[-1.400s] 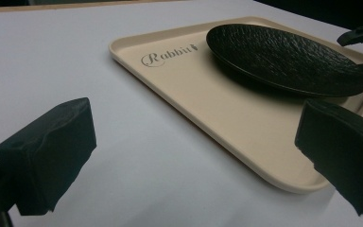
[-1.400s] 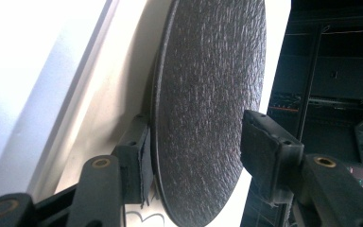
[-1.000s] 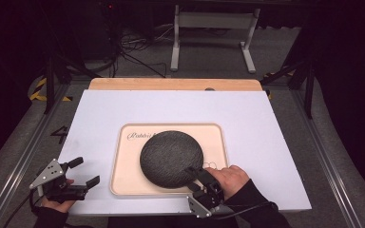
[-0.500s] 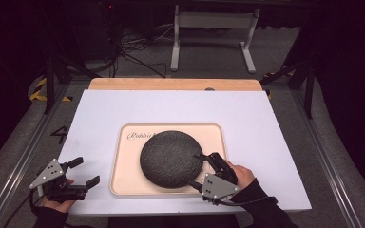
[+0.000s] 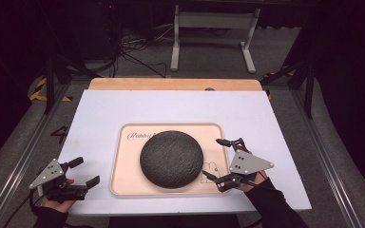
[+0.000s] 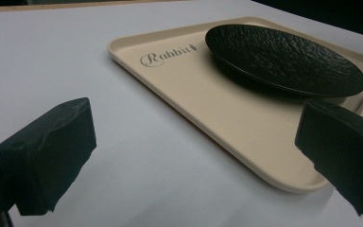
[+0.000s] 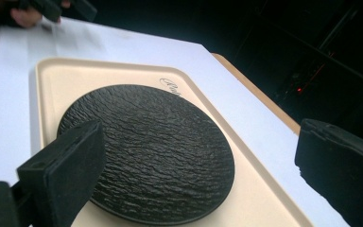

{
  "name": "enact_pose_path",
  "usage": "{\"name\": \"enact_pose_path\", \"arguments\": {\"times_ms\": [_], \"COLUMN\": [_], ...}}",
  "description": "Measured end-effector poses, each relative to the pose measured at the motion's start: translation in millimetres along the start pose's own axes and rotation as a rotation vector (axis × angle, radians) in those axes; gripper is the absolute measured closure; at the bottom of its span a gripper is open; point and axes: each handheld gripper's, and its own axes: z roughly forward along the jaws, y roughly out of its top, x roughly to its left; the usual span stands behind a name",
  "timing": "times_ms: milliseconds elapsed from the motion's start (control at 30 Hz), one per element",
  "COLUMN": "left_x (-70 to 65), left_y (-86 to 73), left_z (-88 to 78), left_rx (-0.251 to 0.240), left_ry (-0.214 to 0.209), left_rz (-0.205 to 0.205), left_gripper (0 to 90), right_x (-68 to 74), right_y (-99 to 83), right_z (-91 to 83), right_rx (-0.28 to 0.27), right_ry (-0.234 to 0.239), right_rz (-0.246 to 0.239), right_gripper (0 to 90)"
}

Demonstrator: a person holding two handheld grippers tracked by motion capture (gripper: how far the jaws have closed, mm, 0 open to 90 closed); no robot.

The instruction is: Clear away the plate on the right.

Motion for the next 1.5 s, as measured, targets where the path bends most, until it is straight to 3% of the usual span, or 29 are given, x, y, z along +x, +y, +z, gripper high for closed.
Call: {"name": "enact_pose_path", "arguments": {"times_ms": [300,467,900,1500], "left_x": [0.0,0.0,0.1,-0.3], "left_y": [0.0,0.0,0.0,-0.1], "left_z": [0.0,0.0,-0.1,-0.3], "left_rx": [-0.001,-0.001,-0.002,-0.002], "left_ry": [0.0,0.001,0.0,0.001], "left_rz": [-0.002,-0.002,0.004,0.002], "left_gripper": [0.2,0.2,0.1,0.0], "right_x": [-25.8,-37.1,-56.1,-71.1], "right_y": [-17.8,-28.0,-52.0,-88.6], "right_z": [-31.3,-41.1,-58.3,-83.8], "right_rx": [-0.11,-0.126,-0.113,-0.073], "right_ry": [-0.016,-0.035,-0.111,-0.195], "right_rz": [0.153,0.211,0.293,0.351], "right_gripper": [1.6,1.6,1.4,1.5]}}
